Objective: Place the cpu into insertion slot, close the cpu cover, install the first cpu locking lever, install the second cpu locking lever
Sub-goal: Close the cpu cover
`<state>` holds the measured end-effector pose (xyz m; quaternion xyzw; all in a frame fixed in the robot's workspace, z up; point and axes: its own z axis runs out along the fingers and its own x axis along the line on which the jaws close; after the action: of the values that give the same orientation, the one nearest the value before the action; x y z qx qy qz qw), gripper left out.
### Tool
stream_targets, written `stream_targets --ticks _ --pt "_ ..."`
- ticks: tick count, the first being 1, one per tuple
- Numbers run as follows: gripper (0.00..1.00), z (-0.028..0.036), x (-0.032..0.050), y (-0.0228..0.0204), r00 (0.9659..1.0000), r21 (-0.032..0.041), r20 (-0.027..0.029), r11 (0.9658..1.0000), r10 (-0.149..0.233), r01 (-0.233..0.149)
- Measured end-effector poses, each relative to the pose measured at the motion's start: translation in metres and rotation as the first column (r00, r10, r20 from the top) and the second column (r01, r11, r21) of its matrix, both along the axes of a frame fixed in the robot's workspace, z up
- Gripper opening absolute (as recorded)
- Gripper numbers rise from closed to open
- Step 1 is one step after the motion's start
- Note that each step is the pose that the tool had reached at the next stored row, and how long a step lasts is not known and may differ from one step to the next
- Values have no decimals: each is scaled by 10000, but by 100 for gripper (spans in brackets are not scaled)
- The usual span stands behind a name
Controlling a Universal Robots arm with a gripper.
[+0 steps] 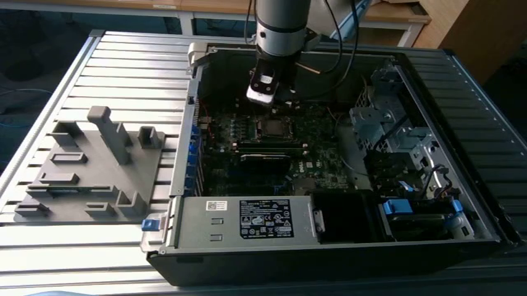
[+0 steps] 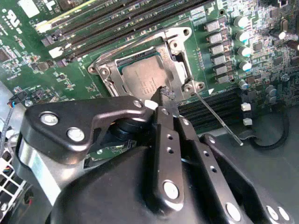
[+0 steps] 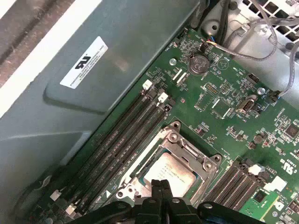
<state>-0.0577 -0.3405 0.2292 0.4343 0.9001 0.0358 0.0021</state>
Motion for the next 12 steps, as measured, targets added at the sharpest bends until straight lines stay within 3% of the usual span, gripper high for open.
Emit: stream_targets --ticks 1,12 --pt "11 0 0 0 9990 0 0 9990 450 -450" --pt "11 0 0 0 9983 6 0 9983 577 -577"
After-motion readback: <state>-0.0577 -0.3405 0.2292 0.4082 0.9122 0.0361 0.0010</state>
